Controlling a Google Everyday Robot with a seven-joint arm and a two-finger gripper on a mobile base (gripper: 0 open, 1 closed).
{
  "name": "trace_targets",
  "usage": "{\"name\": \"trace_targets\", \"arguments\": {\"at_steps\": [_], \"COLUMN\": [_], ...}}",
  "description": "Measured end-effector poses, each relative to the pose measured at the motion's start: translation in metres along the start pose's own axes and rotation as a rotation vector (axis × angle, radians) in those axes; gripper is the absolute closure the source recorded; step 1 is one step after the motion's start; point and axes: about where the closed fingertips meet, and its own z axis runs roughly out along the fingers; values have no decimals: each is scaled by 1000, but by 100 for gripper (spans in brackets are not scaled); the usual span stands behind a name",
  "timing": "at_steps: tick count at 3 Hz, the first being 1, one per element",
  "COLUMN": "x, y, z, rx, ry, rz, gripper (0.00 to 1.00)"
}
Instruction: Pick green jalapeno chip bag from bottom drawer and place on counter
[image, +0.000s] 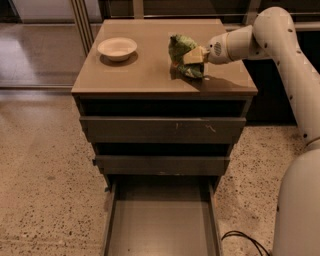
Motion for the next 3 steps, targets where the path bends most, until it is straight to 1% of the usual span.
{"name": "trace_targets", "arguments": {"at_steps": [1,2,3], "x": [0,0,0], "y": [0,0,0], "z": [0,0,0], "rx": [0,0,0], "ry": [0,0,0], "rz": [0,0,0], "gripper": [12,0,0]}}
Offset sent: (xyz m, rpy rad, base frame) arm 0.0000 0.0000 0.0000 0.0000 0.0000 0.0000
